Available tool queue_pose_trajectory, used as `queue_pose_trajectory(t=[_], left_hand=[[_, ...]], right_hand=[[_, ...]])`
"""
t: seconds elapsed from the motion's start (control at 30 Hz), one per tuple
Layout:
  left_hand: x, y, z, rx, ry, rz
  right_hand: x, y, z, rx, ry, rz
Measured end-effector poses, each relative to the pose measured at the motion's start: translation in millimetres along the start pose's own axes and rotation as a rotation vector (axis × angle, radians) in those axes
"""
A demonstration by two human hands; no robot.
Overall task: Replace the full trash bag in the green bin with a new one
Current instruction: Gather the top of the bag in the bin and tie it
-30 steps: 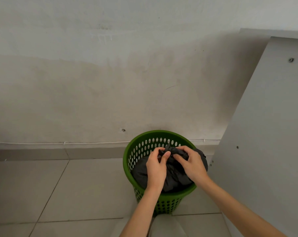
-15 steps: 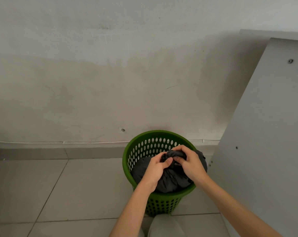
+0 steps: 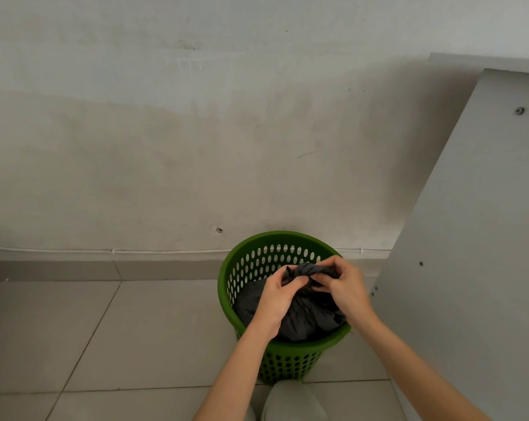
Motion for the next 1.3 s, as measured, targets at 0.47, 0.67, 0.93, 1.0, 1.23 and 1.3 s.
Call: queue_pose_trajectory(t=[0.47, 0.67, 0.93, 1.0, 1.23, 1.3], left_hand=[[-0.2, -2.6, -10.3, -0.005, 0.017, 0.086], [-4.1, -1.5, 0.3, 0.052, 0.19, 0.107], [-2.5, 2.0, 10.3, 0.06, 0.375, 0.138], [-4.2, 2.6, 8.2, 0.069, 0.247, 0.139], [-8.1, 1.7, -14.7, -0.064, 0.08, 0.079], [-8.6, -0.3, -17.4, -0.07, 0.096, 0.05]], right_hand=[[-1.0, 3.2, 16.9, 0.159, 0.166, -0.052], [-5.6, 0.3, 17.7, 0.106, 0.129, -0.039], [-5.5, -3.6, 2.7, -0.061, -0.218, 0.043], [0.1, 0.0, 10.0, -0.013, -0.125, 0.003], [4.1, 1.3, 29.5, 0.174, 0.133, -0.034], [7.6, 0.3, 39.2, 0.247, 0.219, -0.048]])
Point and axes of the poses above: each hand's wrist, its own y-axis towards the middle knuckle, its own x-axis out of the palm, z = x × y, the point moved 9 cm from there along y, towards the middle knuckle, and after that the axes turned 14 degrees about -z, right-handed, at the moved point
